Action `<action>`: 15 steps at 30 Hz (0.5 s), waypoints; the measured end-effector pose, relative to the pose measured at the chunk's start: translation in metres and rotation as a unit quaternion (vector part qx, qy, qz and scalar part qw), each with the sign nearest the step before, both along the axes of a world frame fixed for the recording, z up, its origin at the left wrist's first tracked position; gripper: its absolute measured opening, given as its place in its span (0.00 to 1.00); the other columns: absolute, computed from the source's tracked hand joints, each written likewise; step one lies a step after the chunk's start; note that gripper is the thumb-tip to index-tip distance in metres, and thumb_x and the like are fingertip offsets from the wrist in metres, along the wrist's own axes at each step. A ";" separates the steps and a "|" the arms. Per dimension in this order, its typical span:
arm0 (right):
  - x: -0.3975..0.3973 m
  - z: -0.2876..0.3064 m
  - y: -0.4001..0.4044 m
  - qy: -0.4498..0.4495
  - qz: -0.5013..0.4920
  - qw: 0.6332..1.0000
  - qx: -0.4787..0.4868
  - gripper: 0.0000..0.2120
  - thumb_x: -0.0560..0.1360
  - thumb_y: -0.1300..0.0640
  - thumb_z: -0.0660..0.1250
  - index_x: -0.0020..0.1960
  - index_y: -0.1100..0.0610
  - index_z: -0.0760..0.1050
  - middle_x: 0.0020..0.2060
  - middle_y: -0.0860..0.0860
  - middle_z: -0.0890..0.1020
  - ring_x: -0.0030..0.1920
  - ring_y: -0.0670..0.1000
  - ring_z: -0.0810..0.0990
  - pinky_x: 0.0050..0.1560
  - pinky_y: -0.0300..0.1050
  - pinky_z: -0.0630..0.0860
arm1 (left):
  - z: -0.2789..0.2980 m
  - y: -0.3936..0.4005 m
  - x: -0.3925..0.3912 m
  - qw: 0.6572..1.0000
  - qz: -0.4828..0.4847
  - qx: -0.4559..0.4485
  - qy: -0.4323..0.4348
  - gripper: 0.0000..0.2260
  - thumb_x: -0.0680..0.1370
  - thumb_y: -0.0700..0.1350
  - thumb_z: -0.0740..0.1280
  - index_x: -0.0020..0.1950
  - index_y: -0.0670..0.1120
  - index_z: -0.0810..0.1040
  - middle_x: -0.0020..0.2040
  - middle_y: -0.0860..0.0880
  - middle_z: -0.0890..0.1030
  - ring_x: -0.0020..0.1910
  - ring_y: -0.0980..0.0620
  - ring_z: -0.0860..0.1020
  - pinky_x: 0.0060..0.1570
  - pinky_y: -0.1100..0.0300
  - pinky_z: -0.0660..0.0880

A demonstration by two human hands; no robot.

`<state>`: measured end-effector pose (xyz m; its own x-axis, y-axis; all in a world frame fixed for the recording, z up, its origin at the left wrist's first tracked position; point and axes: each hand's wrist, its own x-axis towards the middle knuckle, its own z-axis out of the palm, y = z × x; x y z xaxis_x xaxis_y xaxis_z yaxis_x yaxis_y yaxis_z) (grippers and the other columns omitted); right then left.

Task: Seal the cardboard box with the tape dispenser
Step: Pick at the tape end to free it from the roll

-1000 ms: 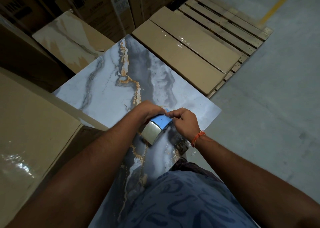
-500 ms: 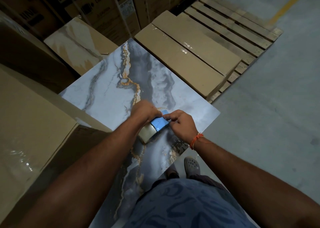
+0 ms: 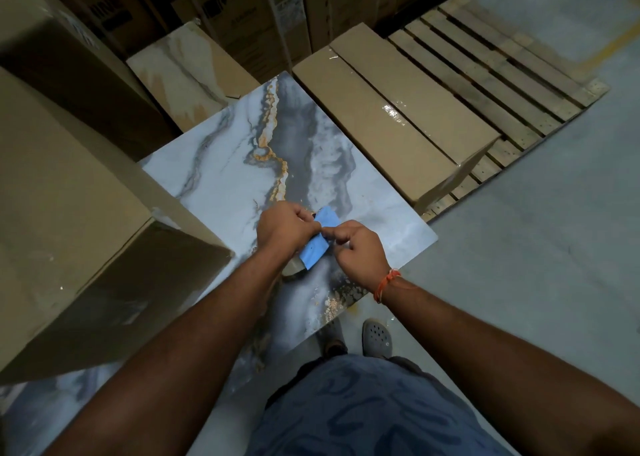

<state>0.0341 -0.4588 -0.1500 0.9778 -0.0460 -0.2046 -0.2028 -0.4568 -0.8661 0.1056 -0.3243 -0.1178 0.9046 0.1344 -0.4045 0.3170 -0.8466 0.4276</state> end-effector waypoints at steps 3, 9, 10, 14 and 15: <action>0.001 0.002 0.002 -0.004 0.012 1.000 0.005 0.22 0.71 0.71 0.64 0.61 0.60 0.82 0.52 0.59 0.83 0.53 0.57 0.80 0.56 0.41 0.75 | 0.004 0.002 0.002 1.000 -0.012 0.010 -0.016 0.06 0.71 0.49 0.76 0.36 0.52 0.81 0.36 0.56 0.79 0.34 0.58 0.75 0.29 0.64 0.67; -0.002 0.002 0.001 -0.001 -0.008 0.999 0.053 0.22 0.71 0.72 0.65 0.62 0.59 0.81 0.55 0.57 0.83 0.57 0.53 0.80 0.59 0.31 0.73 | 0.003 0.008 -0.007 0.994 -0.070 -0.019 -0.083 0.06 0.69 0.48 0.75 0.45 0.54 0.86 0.38 0.54 0.85 0.41 0.54 0.83 0.41 0.60 0.79; -0.003 0.001 0.000 0.006 -0.012 0.998 0.065 0.22 0.71 0.71 0.65 0.63 0.59 0.81 0.56 0.56 0.83 0.57 0.52 0.80 0.62 0.35 0.74 | 0.000 0.009 -0.010 0.992 -0.081 -0.030 -0.095 0.07 0.69 0.48 0.75 0.46 0.54 0.86 0.39 0.54 0.86 0.41 0.55 0.83 0.42 0.59 0.80; -0.009 -0.008 0.000 0.057 -0.041 0.990 0.124 0.21 0.73 0.70 0.66 0.63 0.59 0.81 0.59 0.55 0.83 0.60 0.51 0.80 0.65 0.41 0.74 | -0.014 0.013 -0.022 0.979 -0.141 -0.050 -0.140 0.08 0.67 0.50 0.71 0.44 0.53 0.85 0.39 0.55 0.85 0.39 0.55 0.82 0.39 0.58 0.78; -0.010 -0.011 0.000 0.070 -0.049 0.987 0.135 0.21 0.72 0.71 0.66 0.63 0.59 0.81 0.59 0.55 0.83 0.60 0.52 0.80 0.65 0.42 0.75 | -0.018 0.013 -0.025 0.975 -0.156 -0.048 -0.148 0.06 0.68 0.50 0.71 0.43 0.53 0.84 0.37 0.55 0.83 0.38 0.54 0.81 0.37 0.57 0.77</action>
